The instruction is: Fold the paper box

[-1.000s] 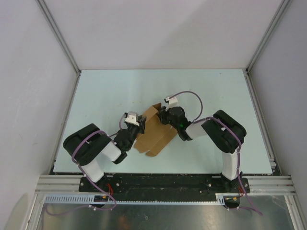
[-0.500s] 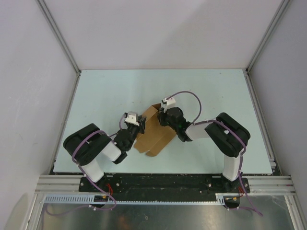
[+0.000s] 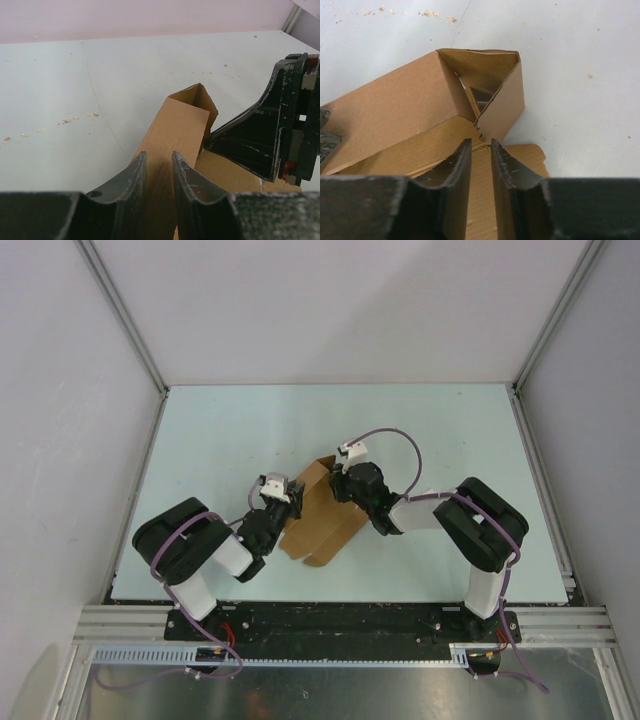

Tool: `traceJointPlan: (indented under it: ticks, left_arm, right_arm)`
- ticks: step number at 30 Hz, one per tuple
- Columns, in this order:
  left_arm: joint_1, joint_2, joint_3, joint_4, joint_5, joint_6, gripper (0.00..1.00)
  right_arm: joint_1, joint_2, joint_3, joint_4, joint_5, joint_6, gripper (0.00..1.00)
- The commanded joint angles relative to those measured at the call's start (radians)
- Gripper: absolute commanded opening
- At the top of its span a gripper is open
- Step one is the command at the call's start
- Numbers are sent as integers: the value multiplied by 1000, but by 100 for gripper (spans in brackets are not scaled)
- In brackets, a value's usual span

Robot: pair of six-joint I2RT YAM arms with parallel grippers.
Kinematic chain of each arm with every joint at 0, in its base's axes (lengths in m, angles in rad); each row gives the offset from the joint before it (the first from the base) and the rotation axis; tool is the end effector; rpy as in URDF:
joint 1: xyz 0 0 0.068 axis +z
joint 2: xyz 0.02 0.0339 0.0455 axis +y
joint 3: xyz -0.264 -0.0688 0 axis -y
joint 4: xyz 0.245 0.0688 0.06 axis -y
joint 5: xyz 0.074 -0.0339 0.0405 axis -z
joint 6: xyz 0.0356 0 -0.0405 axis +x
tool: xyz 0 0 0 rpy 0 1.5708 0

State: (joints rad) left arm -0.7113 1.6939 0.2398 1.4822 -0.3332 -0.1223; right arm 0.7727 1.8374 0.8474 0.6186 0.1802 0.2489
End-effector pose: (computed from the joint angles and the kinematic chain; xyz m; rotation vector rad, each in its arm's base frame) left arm 0.1956 -0.1532 0.1422 0.1915 1.5463 -0.4032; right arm 0.2735 0.2577 0.1567 -0.3916 1.9299 0.5020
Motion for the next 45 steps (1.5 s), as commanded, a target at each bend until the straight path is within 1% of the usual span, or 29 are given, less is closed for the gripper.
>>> traceJointPlan:
  ticks: [1, 9, 21, 28, 41, 44, 45]
  left_arm:
    - [-4, 46, -10, -145, 14, -27, 32]
    - [-5, 46, -11, -143, 11, -23, 32]
    - [-4, 44, -10, -145, 11, -17, 32]
    - [-4, 46, -8, -145, 11, -17, 32]
    - [-4, 50, -8, -145, 6, -17, 32]
    - [-4, 50, -10, -143, 8, -17, 32]
    - [-5, 49, -10, -145, 8, -17, 32]
  right_arm:
    - [8, -30, -5, 13, 41, -20, 32]
    - [8, -10, -5, 59, 71, -26, 40]
    - [16, 0, -2, 67, 122, -51, 41]
    - [-12, 17, -2, 98, 91, -45, 35]
    - [-32, 57, 25, 118, 59, -45, 34]
    - [-32, 59, 25, 122, 54, -42, 30]
    - [-30, 59, 25, 125, 51, -43, 27]
